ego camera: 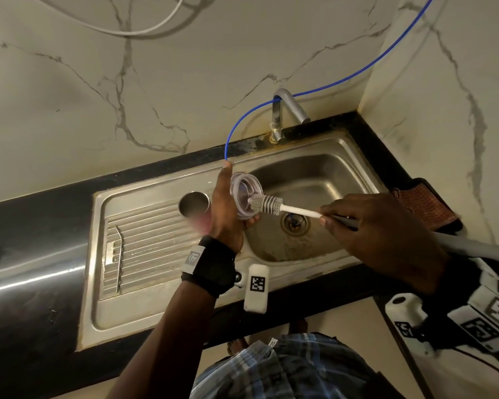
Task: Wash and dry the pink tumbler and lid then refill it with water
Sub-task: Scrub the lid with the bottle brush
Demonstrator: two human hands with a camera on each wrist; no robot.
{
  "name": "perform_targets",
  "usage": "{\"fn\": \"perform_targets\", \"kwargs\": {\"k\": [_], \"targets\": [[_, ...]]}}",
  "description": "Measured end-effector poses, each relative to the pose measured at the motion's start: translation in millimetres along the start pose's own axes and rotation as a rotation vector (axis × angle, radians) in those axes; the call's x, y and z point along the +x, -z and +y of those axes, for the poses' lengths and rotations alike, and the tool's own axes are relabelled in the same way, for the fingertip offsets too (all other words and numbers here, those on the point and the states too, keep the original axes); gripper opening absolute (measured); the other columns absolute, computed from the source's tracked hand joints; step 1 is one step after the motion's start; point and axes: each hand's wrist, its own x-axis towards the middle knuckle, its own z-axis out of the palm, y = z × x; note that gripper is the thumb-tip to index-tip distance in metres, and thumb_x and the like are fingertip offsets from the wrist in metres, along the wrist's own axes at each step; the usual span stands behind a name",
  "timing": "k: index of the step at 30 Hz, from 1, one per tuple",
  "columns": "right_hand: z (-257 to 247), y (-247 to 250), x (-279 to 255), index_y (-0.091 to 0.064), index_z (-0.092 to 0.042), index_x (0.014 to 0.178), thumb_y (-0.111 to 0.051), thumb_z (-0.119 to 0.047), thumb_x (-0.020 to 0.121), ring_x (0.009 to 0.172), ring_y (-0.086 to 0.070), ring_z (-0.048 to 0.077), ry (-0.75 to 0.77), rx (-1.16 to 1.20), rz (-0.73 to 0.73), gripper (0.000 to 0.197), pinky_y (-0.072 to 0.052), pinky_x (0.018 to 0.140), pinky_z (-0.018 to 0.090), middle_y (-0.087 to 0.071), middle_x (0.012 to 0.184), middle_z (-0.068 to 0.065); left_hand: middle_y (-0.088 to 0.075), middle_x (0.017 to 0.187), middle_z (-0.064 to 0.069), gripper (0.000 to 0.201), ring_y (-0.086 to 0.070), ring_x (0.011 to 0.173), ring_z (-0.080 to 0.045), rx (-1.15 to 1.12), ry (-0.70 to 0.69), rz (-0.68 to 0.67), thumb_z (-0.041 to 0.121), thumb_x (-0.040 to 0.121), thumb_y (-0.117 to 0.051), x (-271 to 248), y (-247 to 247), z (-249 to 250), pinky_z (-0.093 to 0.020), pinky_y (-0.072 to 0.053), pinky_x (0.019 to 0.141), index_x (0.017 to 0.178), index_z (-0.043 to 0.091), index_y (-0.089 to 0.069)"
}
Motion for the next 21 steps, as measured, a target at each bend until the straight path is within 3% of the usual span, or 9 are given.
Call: {"fn": "perform_targets", "kwargs": {"k": [3, 7, 11, 13, 15, 17, 21], "targets": [[-2.9, -7.9, 1.3, -0.076, -0.027, 0.107, -0.059, -0.038, 0.095, 0.073, -0.066, 0.011, 0.0, -0.02, -0.059, 0.025, -0.057, 0.068, 0.039, -0.072, 0.085, -0.006, -0.074, 0.09, -0.007, 0.066, -0.071, 0.083, -0.018, 0.02, -0.031, -0.037, 0.074, 0.1, -0.044, -4.7, -7.3, -4.3, -0.029, -0.054, 0.071, 0.11, 0.016, -0.071], [-6.4, -15.7, 5.5, -0.076, -0.026, 0.106, -0.049, -0.044, 0.093, 0.074, -0.065, 0.01, -0.003, 0.037, -0.074, 0.034, -0.055, 0.069, 0.04, -0.071, 0.083, -0.006, -0.074, 0.084, -0.006, 0.06, -0.072, 0.08, -0.021, -0.005, -0.073, -0.049, 0.07, 0.102, -0.046, -4.7, -10.4, -4.8, -0.026, -0.05, 0.058, 0.098, 0.016, -0.072], [-3.4, -9.5, 6.8, -0.075, -0.03, 0.108, -0.057, -0.037, 0.095, 0.077, -0.066, 0.008, -0.026, 0.007, -0.128, 0.024, -0.055, 0.072, 0.038, -0.071, 0.085, -0.01, -0.072, 0.091, -0.009, 0.071, -0.067, 0.083, -0.025, 0.033, -0.144, -0.019, 0.078, 0.09, -0.052, -1.0, -3.9, -0.3, -0.03, -0.05, 0.065, 0.112, 0.013, -0.071], [-0.3, -3.3, 7.8, -0.075, -0.032, 0.109, -0.058, -0.037, 0.096, 0.077, -0.066, 0.007, -0.038, -0.031, -0.149, 0.022, -0.056, 0.071, 0.034, -0.072, 0.086, -0.012, -0.072, 0.088, -0.007, 0.071, -0.065, 0.076, -0.02, 0.064, -0.141, -0.023, 0.079, 0.089, -0.052, -0.9, -3.2, 0.8, -0.028, -0.048, 0.061, 0.113, 0.014, -0.071], [1.7, 0.9, 12.9, -0.072, -0.03, 0.106, -0.05, -0.044, 0.096, 0.073, -0.065, 0.008, -0.024, -0.125, -0.147, 0.028, -0.056, 0.067, 0.036, -0.069, 0.084, -0.01, -0.069, 0.079, -0.004, 0.059, -0.061, 0.066, -0.016, 0.102, -0.16, -0.018, 0.073, 0.098, -0.05, -4.8, -5.6, -1.4, -0.027, -0.044, 0.056, 0.099, 0.018, -0.072], [-0.1, 1.7, 17.8, -0.071, -0.027, 0.102, -0.049, -0.04, 0.099, 0.069, -0.061, 0.012, -0.009, -0.216, -0.109, 0.026, -0.055, 0.064, 0.038, -0.064, 0.082, -0.008, -0.063, 0.073, -0.004, 0.05, -0.056, 0.06, -0.016, 0.119, -0.183, -0.028, 0.065, 0.104, -0.049, -9.5, -9.7, -5.1, -0.028, -0.039, 0.054, 0.084, 0.024, -0.07], [-11.4, -5.4, 17.3, -0.07, -0.024, 0.113, -0.052, -0.033, 0.102, 0.062, -0.06, 0.019, 0.013, -0.288, -0.035, 0.024, -0.056, 0.057, 0.039, -0.061, 0.084, -0.004, -0.064, 0.07, -0.002, 0.055, -0.055, 0.059, -0.014, 0.086, -0.157, -0.04, 0.063, 0.104, -0.048, -13.3, -10.7, -1.0, -0.027, -0.038, 0.055, 0.071, 0.027, -0.073]]}}
